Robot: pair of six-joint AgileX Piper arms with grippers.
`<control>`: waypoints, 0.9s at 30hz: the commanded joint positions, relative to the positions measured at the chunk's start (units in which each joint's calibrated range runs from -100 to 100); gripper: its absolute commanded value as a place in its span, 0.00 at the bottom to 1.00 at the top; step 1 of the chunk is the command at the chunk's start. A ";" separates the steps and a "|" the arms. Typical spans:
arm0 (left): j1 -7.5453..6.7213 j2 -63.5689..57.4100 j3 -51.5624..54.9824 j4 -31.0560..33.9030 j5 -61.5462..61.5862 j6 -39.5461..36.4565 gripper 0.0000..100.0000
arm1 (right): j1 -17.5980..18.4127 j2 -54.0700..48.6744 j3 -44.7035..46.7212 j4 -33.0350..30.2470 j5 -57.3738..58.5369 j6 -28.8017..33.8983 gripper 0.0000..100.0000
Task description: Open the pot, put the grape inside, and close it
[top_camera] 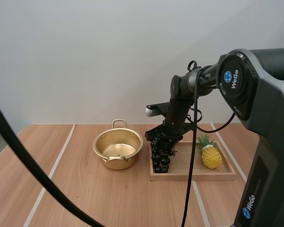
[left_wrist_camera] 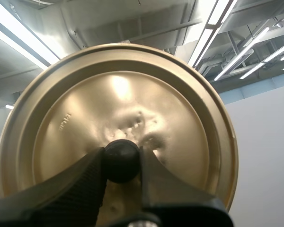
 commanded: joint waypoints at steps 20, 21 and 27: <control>-0.11 0.19 -0.19 0.50 0.78 -0.29 0.00 | -0.11 -19.17 -1.33 0.61 5.09 -2.37 0.00; -0.11 0.19 -0.19 0.50 0.95 -0.29 0.00 | -0.11 -19.79 -2.18 0.61 5.34 -3.09 0.00; -0.11 0.19 -0.19 0.50 1.68 -0.29 0.00 | -0.11 -20.90 -10.74 3.60 11.71 -3.70 0.00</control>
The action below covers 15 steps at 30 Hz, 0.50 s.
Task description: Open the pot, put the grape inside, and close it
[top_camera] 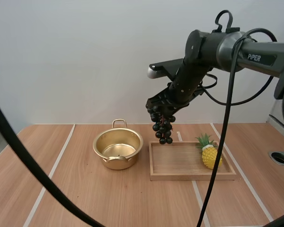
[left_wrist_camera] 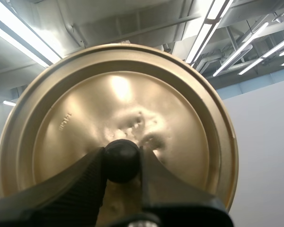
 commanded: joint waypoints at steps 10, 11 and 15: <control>-0.11 -0.54 -0.19 0.62 0.15 0.00 0.00 | 1.74 -0.05 -11.41 9.17 5.86 -6.03 0.00; -0.11 -0.54 -0.19 0.62 0.15 0.00 0.00 | 2.07 0.29 -11.41 9.17 6.07 -6.71 0.00; -0.11 -1.18 -0.19 0.62 0.15 0.00 0.00 | 4.02 1.93 -11.41 8.96 6.84 -7.33 0.00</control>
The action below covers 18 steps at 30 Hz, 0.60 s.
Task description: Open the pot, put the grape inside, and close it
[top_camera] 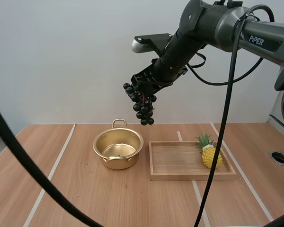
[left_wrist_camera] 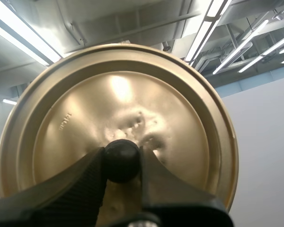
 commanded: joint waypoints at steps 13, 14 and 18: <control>-0.11 -1.12 -0.19 0.53 -0.25 0.00 0.00 | 6.25 6.17 -0.64 -4.25 -4.80 -2.31 0.00; -0.11 -1.12 -0.19 0.40 0.22 0.00 0.00 | 6.54 6.59 -0.64 -4.84 -5.63 -2.31 0.00; -0.11 -1.12 -0.19 0.11 0.82 0.00 0.00 | 8.06 8.87 -0.64 -5.87 -8.54 -2.04 0.00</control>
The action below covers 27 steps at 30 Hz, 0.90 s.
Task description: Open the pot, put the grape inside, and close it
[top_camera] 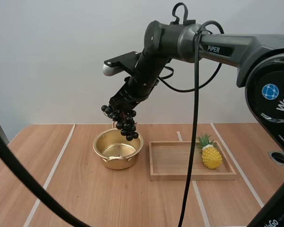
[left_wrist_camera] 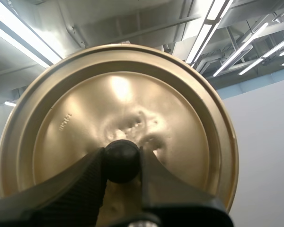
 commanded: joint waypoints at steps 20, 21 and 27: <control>-0.11 -1.65 -0.19 -1.07 1.96 0.00 0.00 | 1.90 15.96 -0.64 -0.69 -6.58 0.00 0.00; -0.11 -1.65 -0.19 -1.07 1.96 0.00 0.00 | 1.90 16.40 -0.64 -0.69 -6.58 0.00 0.00; -0.11 -1.65 -0.19 -1.07 1.96 0.00 0.00 | 1.90 19.45 -0.64 -3.01 -5.04 1.55 0.00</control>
